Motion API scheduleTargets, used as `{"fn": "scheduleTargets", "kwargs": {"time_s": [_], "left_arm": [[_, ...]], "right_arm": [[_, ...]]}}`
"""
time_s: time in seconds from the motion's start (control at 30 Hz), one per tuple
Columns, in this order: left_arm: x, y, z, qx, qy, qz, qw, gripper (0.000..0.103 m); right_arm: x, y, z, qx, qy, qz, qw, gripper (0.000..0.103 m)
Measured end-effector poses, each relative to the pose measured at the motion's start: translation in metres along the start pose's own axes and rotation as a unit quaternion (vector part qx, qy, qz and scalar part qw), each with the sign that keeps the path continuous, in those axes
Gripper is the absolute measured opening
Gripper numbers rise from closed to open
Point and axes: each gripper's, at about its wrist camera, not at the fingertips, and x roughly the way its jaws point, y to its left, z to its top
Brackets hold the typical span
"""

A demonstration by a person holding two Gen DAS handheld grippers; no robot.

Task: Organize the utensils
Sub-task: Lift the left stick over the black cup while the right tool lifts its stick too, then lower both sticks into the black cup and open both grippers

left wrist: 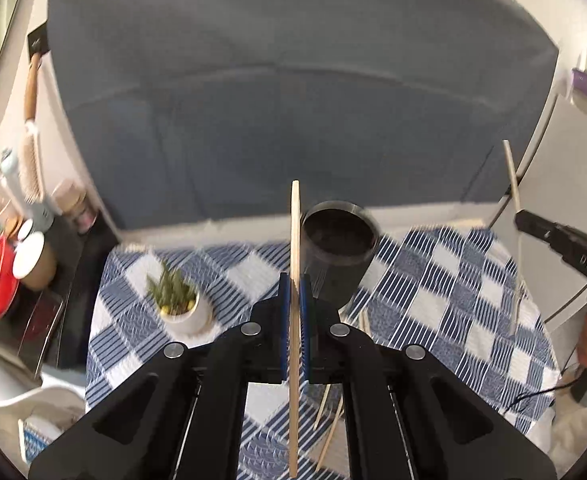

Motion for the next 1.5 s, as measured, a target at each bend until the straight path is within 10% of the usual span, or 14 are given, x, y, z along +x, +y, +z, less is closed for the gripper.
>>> {"fn": "scheduleTargets", "kwargs": {"time_s": [0.63,1.03,1.5], "left_arm": [[0.035,0.005,0.107,-0.042,-0.135,-0.119,0.9827,0.005],[0.095,0.011,0.096,-0.040,-0.198,-0.257,0.9451,0.005],[0.167,0.026,0.047,-0.048,-0.199,-0.264,0.9427,0.005]], "right_arm": [[0.056,0.028,0.082,-0.040,-0.128,0.120,0.984,0.005],[0.111,0.017,0.069,-0.042,-0.128,0.156,0.978,0.005],[0.179,0.006,0.019,-0.024,-0.077,0.163,0.983,0.005]]}}
